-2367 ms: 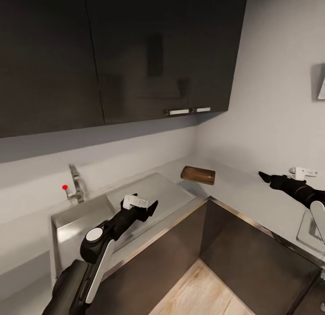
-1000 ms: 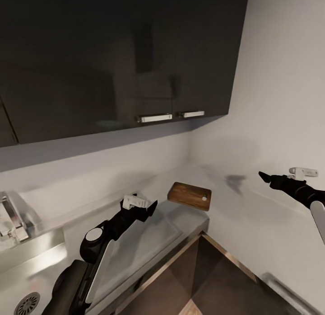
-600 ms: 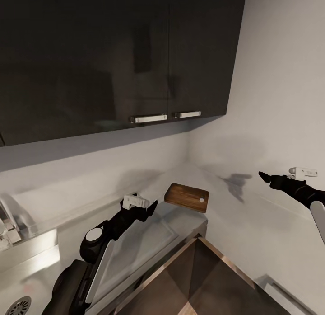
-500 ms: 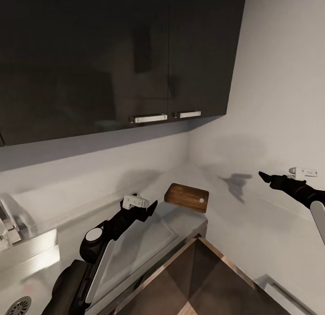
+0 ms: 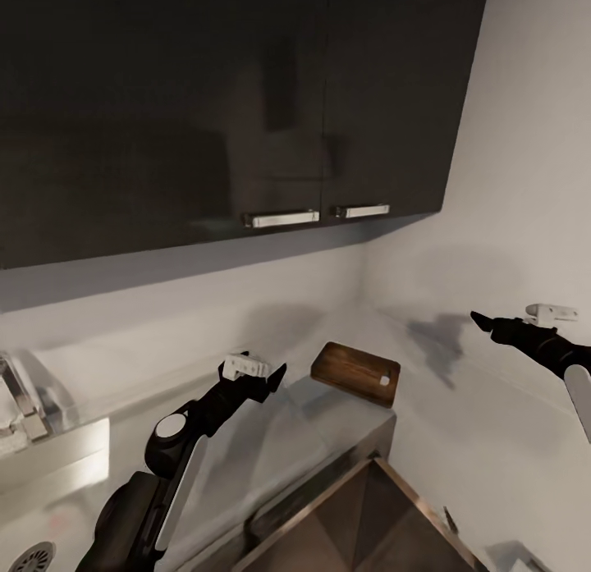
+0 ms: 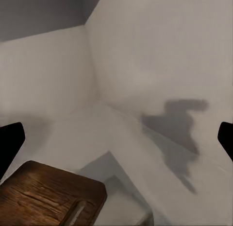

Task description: In the kitchen, take the Vidalia onion out of the sink, dice it on the chopping board with the paring knife, put the diced onion into the bowl on the countertop, then place both the paring knife and the chopping board into the sink.

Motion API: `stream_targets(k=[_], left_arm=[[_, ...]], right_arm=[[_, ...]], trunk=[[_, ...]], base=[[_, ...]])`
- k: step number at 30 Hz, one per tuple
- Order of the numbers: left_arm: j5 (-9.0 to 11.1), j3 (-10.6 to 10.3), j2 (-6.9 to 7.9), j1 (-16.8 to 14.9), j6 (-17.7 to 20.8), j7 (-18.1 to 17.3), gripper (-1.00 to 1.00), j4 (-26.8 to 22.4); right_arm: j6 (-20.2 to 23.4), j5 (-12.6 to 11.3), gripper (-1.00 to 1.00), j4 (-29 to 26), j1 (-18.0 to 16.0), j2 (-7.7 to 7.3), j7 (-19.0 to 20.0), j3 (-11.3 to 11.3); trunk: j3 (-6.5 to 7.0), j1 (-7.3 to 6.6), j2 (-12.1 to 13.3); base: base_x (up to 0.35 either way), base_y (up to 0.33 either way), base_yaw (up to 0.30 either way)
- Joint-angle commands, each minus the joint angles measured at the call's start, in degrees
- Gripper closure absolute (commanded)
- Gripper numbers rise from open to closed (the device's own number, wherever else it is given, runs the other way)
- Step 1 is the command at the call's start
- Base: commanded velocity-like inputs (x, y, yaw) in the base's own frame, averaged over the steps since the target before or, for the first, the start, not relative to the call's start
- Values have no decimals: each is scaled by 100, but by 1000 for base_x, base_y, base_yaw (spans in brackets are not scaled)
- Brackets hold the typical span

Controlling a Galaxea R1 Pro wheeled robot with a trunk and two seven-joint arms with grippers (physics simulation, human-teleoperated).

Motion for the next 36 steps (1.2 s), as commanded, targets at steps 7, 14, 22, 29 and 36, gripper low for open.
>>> stream_targets(k=[7, 14, 22, 29, 36], left_arm=[[17, 5, -1, -3, 39, -17, -100, -4], [16, 5, 3, -1, 39, -17, -100, -4], [18, 5, 1, -1, 39, -17, -100, -4], [16, 5, 5, -4, 39, -17, -100, -4], [16, 5, -1, -1, 39, -17, -100, -4]], right_arm=[[29, 1, -100, -2, 1, -1, 27, -11], [29, 1, -100, -2, 1, -1, 27, -11], [27, 1, -100, -2, 0, -1, 27, -6], [34, 24, -100, 70, -1, 230, -597, 264], [38, 27, -100, 480, -261, 744, -2213, 735]], trunk=[[-3, 5, -4], [-3, 5, -4], [-3, 5, -4], [-3, 5, -4], [-3, 5, -4]], base=[[202, -158, 98], [24, -18, 7], [1, -1, 0], [0, 0, 0], [0, 0, 0]])
